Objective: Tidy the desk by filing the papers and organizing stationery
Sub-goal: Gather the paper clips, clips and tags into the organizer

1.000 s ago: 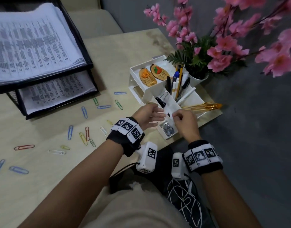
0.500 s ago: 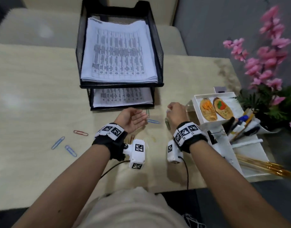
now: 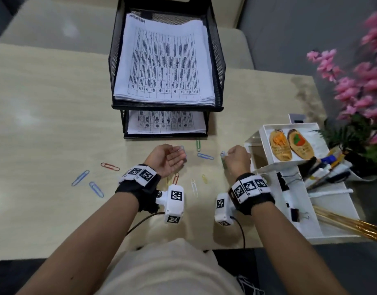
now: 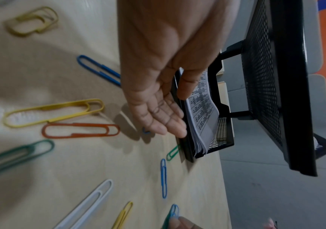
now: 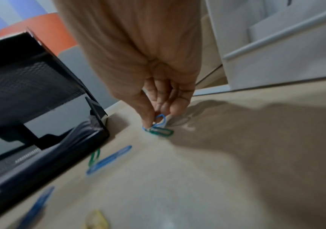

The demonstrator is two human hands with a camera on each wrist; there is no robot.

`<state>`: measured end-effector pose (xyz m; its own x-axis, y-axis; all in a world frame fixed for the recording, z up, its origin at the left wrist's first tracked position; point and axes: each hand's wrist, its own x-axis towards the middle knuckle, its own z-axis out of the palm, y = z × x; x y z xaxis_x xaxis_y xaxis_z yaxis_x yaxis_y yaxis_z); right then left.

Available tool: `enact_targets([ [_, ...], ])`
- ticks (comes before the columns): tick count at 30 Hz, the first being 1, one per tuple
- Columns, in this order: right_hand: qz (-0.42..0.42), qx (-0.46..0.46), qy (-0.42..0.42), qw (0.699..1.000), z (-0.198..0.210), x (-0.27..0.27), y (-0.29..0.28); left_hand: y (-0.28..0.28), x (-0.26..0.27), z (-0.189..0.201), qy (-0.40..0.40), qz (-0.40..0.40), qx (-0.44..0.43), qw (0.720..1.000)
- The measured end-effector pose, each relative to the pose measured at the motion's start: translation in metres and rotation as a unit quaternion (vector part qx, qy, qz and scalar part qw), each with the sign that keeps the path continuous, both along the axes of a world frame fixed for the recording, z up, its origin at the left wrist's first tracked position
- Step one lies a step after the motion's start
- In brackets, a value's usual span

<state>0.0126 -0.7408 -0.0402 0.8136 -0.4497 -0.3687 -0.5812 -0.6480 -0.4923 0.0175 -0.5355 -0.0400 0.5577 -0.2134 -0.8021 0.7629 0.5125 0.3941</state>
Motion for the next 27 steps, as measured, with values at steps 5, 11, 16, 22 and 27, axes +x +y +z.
enact_targets([
  [5,0.018,-0.036,0.010,0.999,-0.002,-0.014,0.013,0.003,-0.006,-0.001,-0.003,-0.006,0.003,1.000],
  [11,0.068,-0.030,0.007,0.997,0.008,-0.021,0.041,0.008,-0.010,-0.001,-0.012,-0.005,-0.001,1.000],
  [16,0.126,0.214,-0.068,0.966,0.031,-0.018,0.089,0.012,-0.013,-0.003,-0.024,-0.017,-0.014,0.999],
  [22,0.136,0.059,-0.083,0.985,0.017,0.012,0.084,0.033,-0.004,-0.001,-0.007,0.006,-0.056,0.998],
  [27,0.100,-0.020,-0.061,0.993,-0.002,0.018,0.075,0.052,-0.005,-0.004,-0.011,0.006,-0.031,0.999],
])
